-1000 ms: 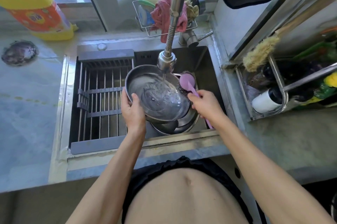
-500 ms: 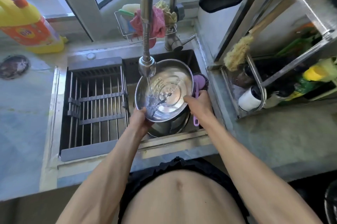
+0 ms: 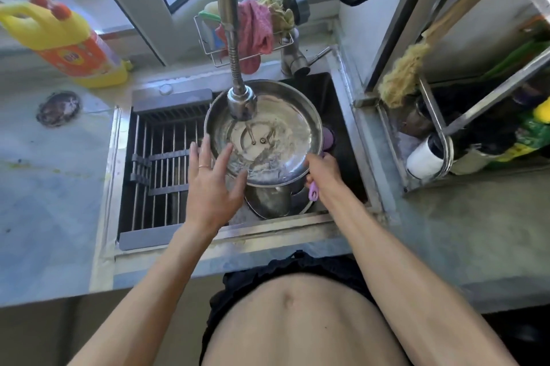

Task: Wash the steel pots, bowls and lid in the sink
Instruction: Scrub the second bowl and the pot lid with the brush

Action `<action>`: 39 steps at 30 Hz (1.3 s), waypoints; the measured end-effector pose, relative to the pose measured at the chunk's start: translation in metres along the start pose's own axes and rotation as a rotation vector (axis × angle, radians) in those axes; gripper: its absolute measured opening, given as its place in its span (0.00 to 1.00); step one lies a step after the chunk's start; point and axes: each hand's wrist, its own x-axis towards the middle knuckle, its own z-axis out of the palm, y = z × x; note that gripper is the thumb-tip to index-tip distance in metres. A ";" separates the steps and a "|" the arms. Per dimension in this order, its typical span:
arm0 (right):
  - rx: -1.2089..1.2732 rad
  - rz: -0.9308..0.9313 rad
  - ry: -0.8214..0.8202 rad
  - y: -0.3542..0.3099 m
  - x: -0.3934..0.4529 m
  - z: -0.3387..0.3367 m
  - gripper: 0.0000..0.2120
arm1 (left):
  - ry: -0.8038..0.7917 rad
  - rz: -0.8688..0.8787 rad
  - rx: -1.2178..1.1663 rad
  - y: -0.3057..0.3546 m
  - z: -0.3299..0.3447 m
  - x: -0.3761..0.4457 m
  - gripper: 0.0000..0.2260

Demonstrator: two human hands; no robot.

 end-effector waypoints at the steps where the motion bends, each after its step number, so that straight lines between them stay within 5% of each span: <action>1: -0.002 0.001 -0.006 -0.001 0.000 0.002 0.06 | -0.009 0.122 0.137 0.002 0.000 -0.001 0.25; 4: -0.020 0.003 -0.013 -0.008 0.001 0.005 0.05 | -0.125 0.397 0.438 0.012 0.013 0.001 0.22; 7: -0.058 0.007 -0.019 -0.014 -0.005 -0.003 0.06 | -0.060 0.491 0.284 0.027 0.030 0.009 0.04; 8: -0.083 -0.004 -0.015 -0.017 -0.008 -0.009 0.08 | -0.033 0.466 0.209 0.031 0.032 0.011 0.06; 13: -0.248 -0.124 -0.003 -0.033 -0.017 -0.035 0.27 | -0.057 0.016 -0.272 0.048 0.034 0.014 0.06; 16: -0.289 -0.251 -0.063 -0.038 -0.013 -0.041 0.20 | -0.034 -0.404 -0.628 0.050 0.027 0.016 0.10; 22: -0.417 -0.489 -0.215 -0.036 -0.018 -0.047 0.14 | 0.103 -0.948 -1.074 0.043 0.016 0.026 0.12; 26: -0.616 -0.481 -0.434 -0.039 -0.026 -0.040 0.14 | 0.134 -1.084 -1.290 0.026 0.018 0.036 0.03; 32: -0.979 -0.788 -0.190 -0.049 -0.023 -0.025 0.15 | 0.193 -1.153 -1.252 0.032 0.017 0.041 0.09; 37: -1.094 -0.905 -0.323 -0.043 -0.041 0.008 0.13 | 0.168 -1.165 -1.188 0.034 0.026 0.049 0.16; 39: -1.197 -0.901 -0.259 -0.055 -0.039 0.009 0.11 | 0.158 -1.164 -1.186 0.028 0.028 0.047 0.16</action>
